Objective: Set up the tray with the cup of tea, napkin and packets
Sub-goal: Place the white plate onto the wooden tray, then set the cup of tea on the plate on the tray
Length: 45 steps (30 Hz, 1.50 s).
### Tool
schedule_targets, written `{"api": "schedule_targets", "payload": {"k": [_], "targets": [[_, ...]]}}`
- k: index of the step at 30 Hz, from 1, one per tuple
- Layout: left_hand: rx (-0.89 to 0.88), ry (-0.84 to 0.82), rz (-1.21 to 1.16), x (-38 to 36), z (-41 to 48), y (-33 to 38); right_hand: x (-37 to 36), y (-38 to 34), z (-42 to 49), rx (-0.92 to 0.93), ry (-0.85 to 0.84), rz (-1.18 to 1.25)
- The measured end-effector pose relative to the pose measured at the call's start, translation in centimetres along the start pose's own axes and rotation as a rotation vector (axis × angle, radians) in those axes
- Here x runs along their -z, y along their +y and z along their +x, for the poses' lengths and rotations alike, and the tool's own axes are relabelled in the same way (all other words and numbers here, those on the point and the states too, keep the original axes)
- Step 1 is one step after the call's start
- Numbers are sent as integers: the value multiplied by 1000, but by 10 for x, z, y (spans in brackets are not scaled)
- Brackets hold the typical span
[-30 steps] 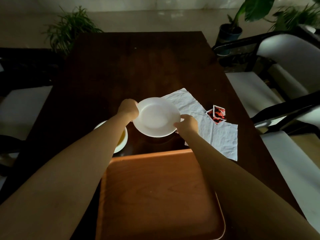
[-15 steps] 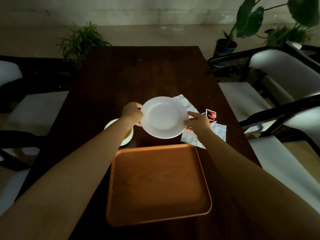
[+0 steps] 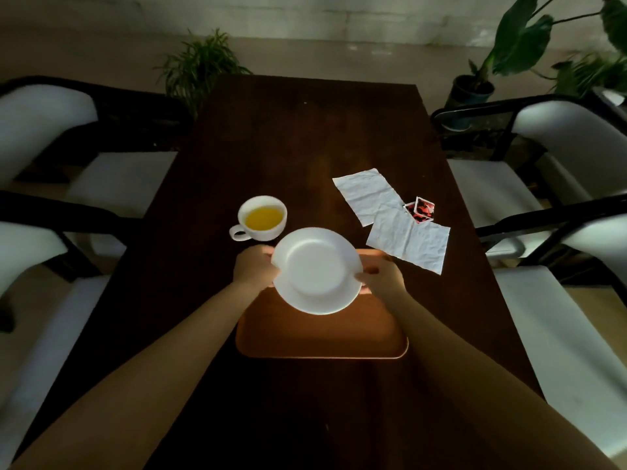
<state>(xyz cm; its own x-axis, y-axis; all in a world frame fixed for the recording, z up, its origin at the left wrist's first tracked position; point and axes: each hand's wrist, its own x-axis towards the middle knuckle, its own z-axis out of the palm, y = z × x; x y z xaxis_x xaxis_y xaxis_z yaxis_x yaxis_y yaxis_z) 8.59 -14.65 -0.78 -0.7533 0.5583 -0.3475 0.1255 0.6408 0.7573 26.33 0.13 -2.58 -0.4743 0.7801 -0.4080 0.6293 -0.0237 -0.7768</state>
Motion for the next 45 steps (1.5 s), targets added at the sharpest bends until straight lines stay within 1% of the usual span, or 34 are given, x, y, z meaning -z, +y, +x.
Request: {"api": "schedule_targets", "payload": {"k": [3,7,14,17,19,20,22,25,27,29,31,34,36,37,39,40,41,43,45], "targets": [[66,3,-11,-4,-11,-23,-13,14,-10,-24,-16,-53],[166,23,19,-10,-13,-49,-28,22,-18,39,-59,-91],[122,35,63,-11,-12,-65,-46,25,-20,101,-1,-236],[111,18,168,-10,-13,-63,-46,22,-19,100,-8,-319],[110,21,245,-5,-12,-61,-46,20,-16,89,23,-381],[104,43,266,-1,-11,-60,-46,17,-14,77,49,-412],[73,144,279,10,-8,-54,-46,8,-7,102,88,-462],[3,298,235,30,3,-39,-47,-15,2,203,102,-383],[-51,327,251,46,15,-27,-51,-35,10,252,62,-320],[-100,296,317,60,34,-14,-60,-53,19,272,-7,-291],[-137,261,332,70,58,-3,-72,-71,31,245,-70,-283],[-137,193,232,78,94,9,-92,-93,43,179,-125,-234],[-95,96,162,80,116,10,-108,-95,52,150,-140,-210],[-50,36,79,81,125,9,-116,-95,57,128,-144,-179],[79,-77,-151,80,139,4,-128,-92,62,91,-123,-83],[135,-124,-235,80,145,0,-133,-92,63,62,-132,14],[174,-167,-279,79,150,-4,-137,-92,65,25,-143,118],[218,-253,-324,78,159,-14,-146,-92,68,-45,-109,332],[228,-326,-351,76,167,-24,-148,-94,70,-109,-122,470]]}}
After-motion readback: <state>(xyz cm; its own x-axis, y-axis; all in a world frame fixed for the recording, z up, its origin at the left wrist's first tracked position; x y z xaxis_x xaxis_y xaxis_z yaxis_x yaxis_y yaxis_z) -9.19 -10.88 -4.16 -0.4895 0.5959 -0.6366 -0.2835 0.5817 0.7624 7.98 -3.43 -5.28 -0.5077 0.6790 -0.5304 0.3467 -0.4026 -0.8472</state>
